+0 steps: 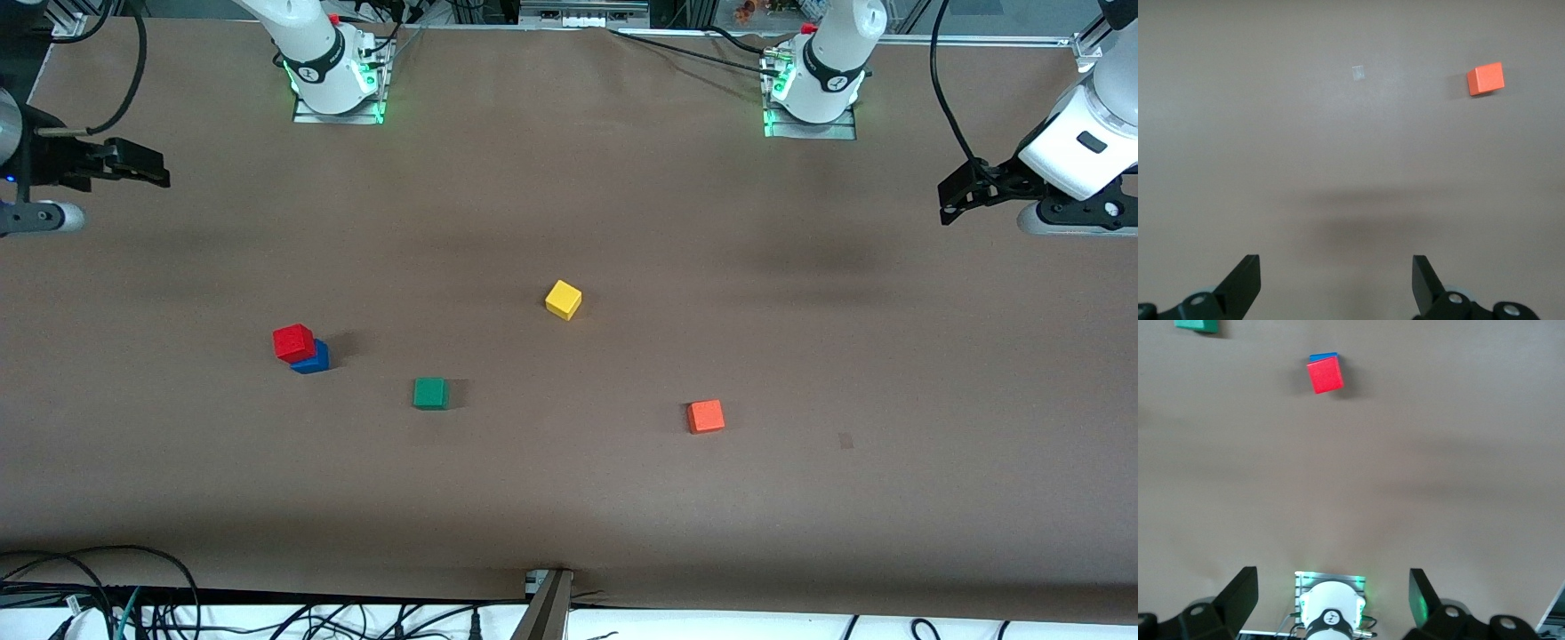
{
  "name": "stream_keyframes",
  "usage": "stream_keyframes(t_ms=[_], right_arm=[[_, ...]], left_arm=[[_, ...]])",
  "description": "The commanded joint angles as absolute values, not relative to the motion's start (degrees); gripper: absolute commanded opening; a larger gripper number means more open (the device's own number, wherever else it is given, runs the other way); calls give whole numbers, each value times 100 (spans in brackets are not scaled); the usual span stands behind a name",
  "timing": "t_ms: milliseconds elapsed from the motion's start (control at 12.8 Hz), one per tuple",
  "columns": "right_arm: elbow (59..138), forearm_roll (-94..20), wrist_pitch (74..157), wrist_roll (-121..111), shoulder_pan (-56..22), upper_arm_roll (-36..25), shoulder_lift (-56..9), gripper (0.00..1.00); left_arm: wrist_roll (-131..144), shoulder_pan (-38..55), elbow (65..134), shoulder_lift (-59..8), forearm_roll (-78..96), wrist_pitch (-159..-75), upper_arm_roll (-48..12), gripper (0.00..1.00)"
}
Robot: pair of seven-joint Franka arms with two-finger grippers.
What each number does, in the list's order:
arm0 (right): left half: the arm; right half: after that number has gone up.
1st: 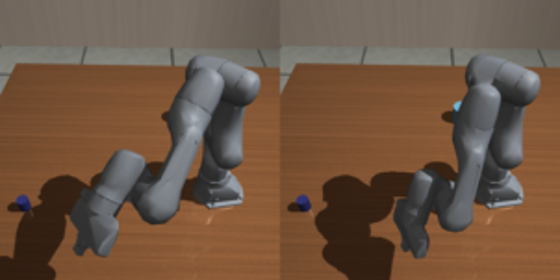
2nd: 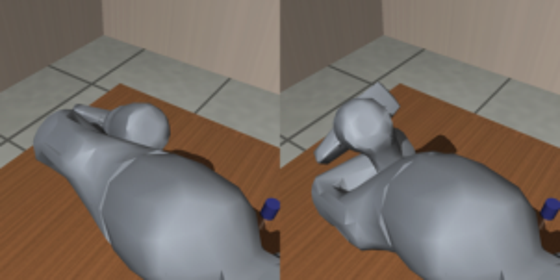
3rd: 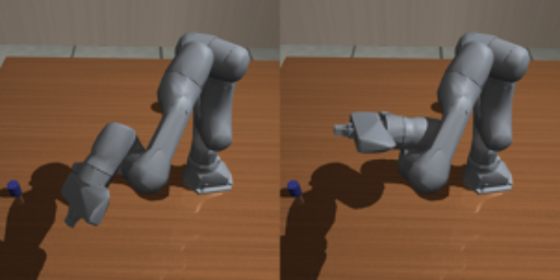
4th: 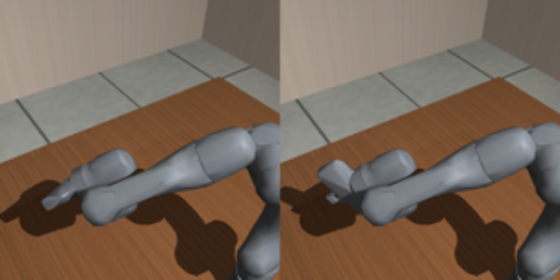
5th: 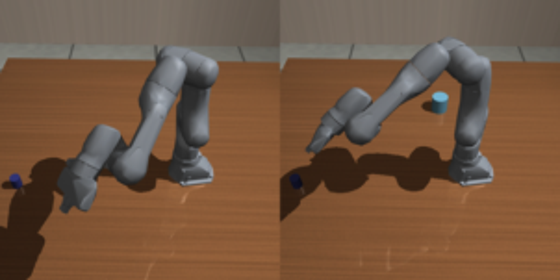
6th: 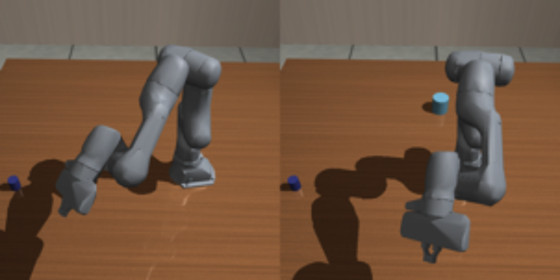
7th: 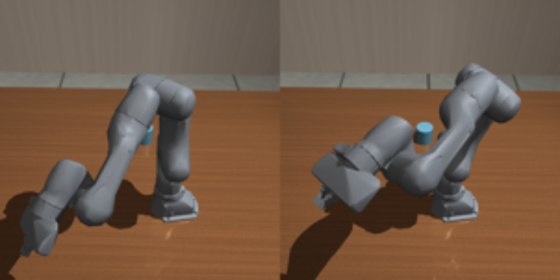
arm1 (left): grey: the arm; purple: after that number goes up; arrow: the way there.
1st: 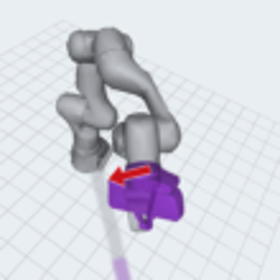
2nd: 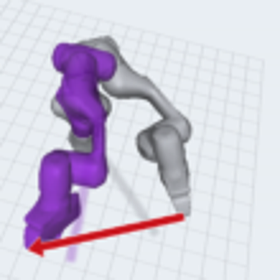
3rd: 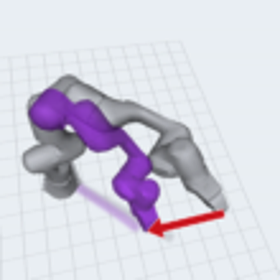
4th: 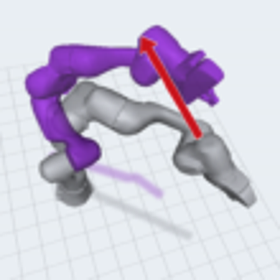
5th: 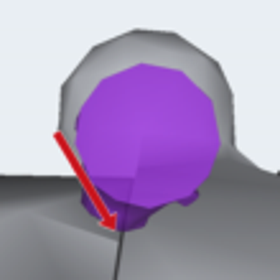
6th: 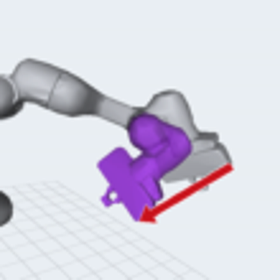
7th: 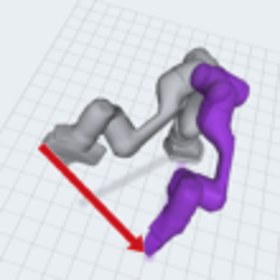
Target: Pass red block to right arm, stack on blue
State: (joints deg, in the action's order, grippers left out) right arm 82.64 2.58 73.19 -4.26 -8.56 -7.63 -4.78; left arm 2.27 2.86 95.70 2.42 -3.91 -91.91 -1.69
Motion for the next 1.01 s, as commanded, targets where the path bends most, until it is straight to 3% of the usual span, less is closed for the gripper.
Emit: stream_keyframes(t_ms=[0,546,936], right_arm=[[8490,475,7497,-343,-633,-440,17,100],[8657,237,7269,-150,-404,-431,176,100],[8341,255,7251,-281,-431,-475,-123,100]], left_arm=[[299,290,9352,167,-422,-9053,-202,100],[299,299,9343,158,-422,-9053,-246,100],[299,299,9343,158,-422,-9044,-246,100]])
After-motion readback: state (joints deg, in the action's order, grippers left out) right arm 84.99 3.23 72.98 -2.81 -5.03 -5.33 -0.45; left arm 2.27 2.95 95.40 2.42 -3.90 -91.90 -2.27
